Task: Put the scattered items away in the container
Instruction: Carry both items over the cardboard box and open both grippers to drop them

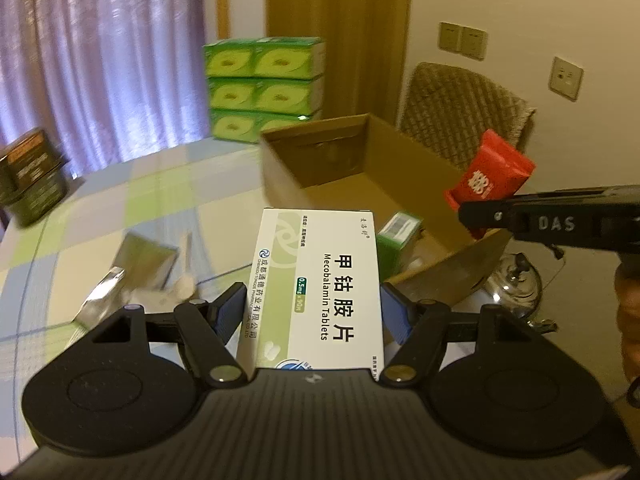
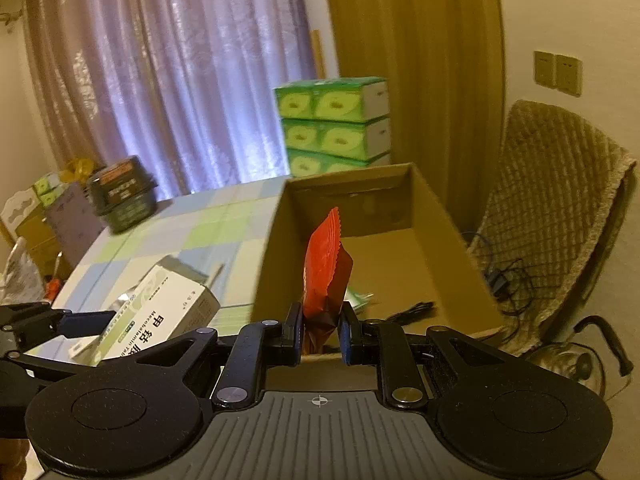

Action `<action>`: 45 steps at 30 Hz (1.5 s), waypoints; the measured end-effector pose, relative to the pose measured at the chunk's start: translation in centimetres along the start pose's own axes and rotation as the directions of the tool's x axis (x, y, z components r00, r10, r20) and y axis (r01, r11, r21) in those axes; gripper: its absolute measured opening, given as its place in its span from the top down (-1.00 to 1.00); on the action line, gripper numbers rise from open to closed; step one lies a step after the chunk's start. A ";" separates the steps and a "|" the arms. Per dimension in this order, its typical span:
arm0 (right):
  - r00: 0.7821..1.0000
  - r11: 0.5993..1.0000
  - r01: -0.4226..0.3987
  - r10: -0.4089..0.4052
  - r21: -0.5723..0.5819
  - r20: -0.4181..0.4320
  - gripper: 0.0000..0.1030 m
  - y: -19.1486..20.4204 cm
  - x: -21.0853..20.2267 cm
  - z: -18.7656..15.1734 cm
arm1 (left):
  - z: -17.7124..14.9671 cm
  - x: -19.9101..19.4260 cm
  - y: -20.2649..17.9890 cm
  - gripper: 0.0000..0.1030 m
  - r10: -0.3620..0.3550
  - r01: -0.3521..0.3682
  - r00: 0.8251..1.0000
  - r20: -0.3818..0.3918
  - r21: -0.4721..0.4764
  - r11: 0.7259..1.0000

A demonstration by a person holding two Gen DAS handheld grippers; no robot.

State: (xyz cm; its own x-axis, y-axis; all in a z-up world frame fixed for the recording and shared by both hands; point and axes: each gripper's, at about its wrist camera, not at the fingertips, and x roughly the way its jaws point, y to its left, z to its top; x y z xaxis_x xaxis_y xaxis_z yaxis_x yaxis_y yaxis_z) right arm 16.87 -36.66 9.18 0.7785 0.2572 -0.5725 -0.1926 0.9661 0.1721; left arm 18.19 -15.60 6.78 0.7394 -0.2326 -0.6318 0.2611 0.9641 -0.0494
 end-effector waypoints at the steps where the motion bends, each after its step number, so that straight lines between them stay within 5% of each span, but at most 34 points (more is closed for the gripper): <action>1: 1.000 1.000 0.006 -0.006 0.004 0.001 0.59 -0.5 0.1 0.1 | 0.5 0.4 -0.4 -0.30 -0.010 0.010 1.000 0.002 0.007 1.000; 20: 0.999 0.997 0.046 -0.045 0.060 -0.012 0.59 -6.4 2.8 1.2 | 5.3 9.3 -4.9 -0.30 -0.136 0.138 0.990 -0.046 0.061 0.988; 45: 0.997 0.995 0.062 -0.059 0.081 -0.040 0.59 -8.3 5.5 1.0 | 7.0 15.8 -4.7 -0.30 -0.086 0.092 0.995 -0.044 0.139 0.986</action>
State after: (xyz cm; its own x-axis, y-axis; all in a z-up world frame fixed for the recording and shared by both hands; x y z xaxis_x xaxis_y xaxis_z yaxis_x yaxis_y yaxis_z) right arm 23.35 -43.27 5.34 0.7641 0.2004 -0.6132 -0.0946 0.9751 0.2008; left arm 32.94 -24.71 2.45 0.6861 -0.3090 -0.6586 0.4116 0.9114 0.0013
